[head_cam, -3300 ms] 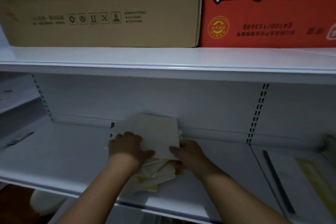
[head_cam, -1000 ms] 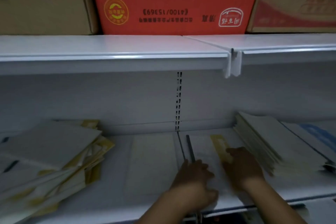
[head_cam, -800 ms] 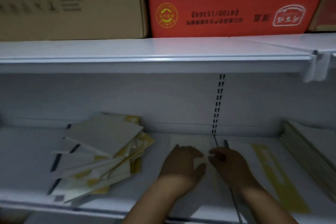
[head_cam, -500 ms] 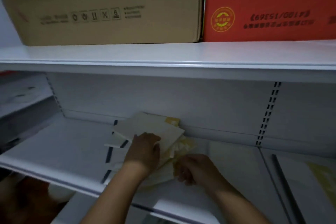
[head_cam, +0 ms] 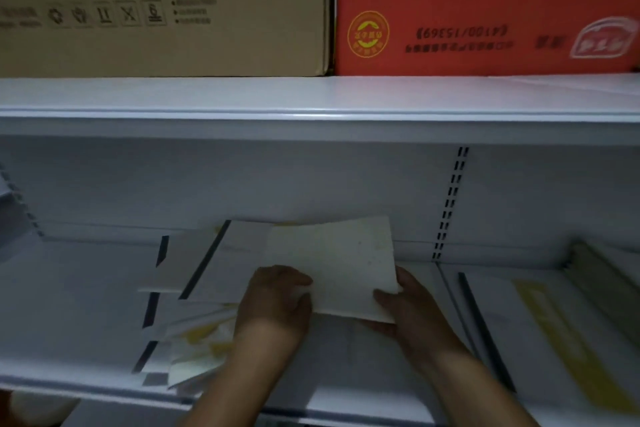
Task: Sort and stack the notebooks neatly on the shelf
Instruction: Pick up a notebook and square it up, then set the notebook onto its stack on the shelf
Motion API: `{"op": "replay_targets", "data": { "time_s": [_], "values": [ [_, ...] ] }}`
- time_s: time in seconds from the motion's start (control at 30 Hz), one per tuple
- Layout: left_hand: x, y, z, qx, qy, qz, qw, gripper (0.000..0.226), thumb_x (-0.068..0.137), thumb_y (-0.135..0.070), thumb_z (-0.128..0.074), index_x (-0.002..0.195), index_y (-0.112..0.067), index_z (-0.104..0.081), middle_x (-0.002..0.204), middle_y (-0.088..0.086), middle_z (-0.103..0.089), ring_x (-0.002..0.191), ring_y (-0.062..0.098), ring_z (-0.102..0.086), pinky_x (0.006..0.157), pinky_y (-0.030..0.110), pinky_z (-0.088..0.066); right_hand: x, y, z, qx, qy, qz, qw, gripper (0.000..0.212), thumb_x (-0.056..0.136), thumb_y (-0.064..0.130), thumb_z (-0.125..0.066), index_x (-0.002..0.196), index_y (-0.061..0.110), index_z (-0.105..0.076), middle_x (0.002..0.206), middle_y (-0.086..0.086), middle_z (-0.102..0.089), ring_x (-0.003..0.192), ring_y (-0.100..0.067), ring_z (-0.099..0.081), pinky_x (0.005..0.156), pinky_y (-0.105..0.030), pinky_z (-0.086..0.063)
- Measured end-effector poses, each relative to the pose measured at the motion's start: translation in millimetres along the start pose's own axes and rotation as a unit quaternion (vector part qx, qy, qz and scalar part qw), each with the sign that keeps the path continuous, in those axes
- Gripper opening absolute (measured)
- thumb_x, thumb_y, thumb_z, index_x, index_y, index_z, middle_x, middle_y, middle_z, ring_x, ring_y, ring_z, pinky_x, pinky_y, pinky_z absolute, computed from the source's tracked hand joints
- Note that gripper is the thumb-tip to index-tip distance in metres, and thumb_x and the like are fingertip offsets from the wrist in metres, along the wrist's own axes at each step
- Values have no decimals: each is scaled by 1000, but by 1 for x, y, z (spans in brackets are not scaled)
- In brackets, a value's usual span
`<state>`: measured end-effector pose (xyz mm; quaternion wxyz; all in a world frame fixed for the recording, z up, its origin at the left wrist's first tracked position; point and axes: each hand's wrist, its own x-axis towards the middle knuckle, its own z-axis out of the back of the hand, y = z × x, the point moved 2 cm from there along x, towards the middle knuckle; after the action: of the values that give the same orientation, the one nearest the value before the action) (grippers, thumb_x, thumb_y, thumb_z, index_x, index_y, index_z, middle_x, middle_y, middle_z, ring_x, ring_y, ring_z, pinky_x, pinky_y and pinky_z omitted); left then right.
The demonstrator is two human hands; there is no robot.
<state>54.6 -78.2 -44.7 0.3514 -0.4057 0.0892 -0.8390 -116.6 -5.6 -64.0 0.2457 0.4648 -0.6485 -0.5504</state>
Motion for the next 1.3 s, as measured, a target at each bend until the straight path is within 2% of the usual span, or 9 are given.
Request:
{"op": "replay_targets", "data": {
  "time_s": [0.13, 0.23, 0.43, 0.53, 0.67, 0.8, 0.97, 1.2, 1.3],
  "values": [
    [-9, -38, -39, -97, 48, 178, 978, 22, 78, -43, -52, 67, -26, -61, 61, -13, -57, 63, 6, -56, 54, 17, -37, -8, -6, 48, 95, -88, 1, 992, 44, 87, -10, -48, 112, 27, -54, 110, -4, -59, 95, -27, -57, 57, -34, -57],
    [-13, -69, -79, -318, 220, 353, 852, 26, 88, -36, -59, 78, -13, -67, 72, 3, -71, 63, 17, -67, 45, 20, -44, -13, -15, 67, 141, -105, 35, 984, 57, 80, -19, -50, 122, 19, -50, 114, -14, -61, 96, -38, -61, 66, -48, -58],
    [0, -77, -100, -449, 210, 406, 768, 17, 90, -1, -53, 98, -4, -67, 91, 15, -71, 72, 26, -67, 56, 27, -53, -31, 3, 115, 90, -124, 11, 988, 48, 68, -4, -71, 112, 9, -57, 106, -18, -66, 88, -35, -65, 58, -35, -56],
    [-1, -63, -98, -405, 227, 395, 793, 21, 90, 1, -50, 87, -8, -69, 81, 12, -70, 61, 19, -66, 51, 24, -52, -28, 15, 147, -81, -147, -28, 985, 32, 81, -6, -60, 106, 15, -60, 103, -15, -66, 87, -29, -64, 67, -36, -55],
    [-1, -38, -107, -149, 233, 277, 920, 23, 87, -9, -50, 90, -13, -72, 91, 8, -72, 80, 20, -66, 70, 26, -49, -19, 2, 138, -304, -131, -28, 943, 41, 75, -6, -66, 115, 4, -63, 111, -16, -66, 101, -30, -63, 91, -43, -52],
    [-1, -32, -103, 55, 295, 179, 937, 26, 87, -25, -49, 98, -9, -67, 106, 10, -67, 103, 20, -60, 81, 28, -45, -16, 3, 122, -522, -103, -37, 846, 42, 81, 14, -62, 122, 16, -59, 127, -4, -59, 115, -19, -56, 94, -21, -41],
    [5, -19, -63, -1, 199, 186, 962, 37, 83, -21, -63, 120, -20, -61, 114, 5, -59, 104, 16, -59, 79, 13, -37, -11, 10, 103, -648, -80, -38, 756, 32, 84, 38, -56, 115, 27, -58, 124, 3, -56, 113, -14, -54, 89, -23, -43],
    [14, 6, 37, -71, 41, 92, 992, 30, 70, -6, -70, 88, -30, -69, 72, -11, -59, 71, -6, -54, 60, 0, -35, 14, 15, 68, -659, -106, 31, 744, 35, 88, 47, -49, 114, 26, -57, 125, -2, -54, 121, -21, -46, 94, -28, -40],
    [14, 23, 51, -27, 83, 102, 991, 31, 70, -28, -71, 98, -39, -63, 98, -22, -59, 95, -5, -54, 77, 1, -35, 21, 14, 51, -672, -86, 59, 733, 33, 89, 46, -48, 113, 25, -57, 122, -1, -56, 117, -19, -49, 96, -27, -36]
  ]
}}
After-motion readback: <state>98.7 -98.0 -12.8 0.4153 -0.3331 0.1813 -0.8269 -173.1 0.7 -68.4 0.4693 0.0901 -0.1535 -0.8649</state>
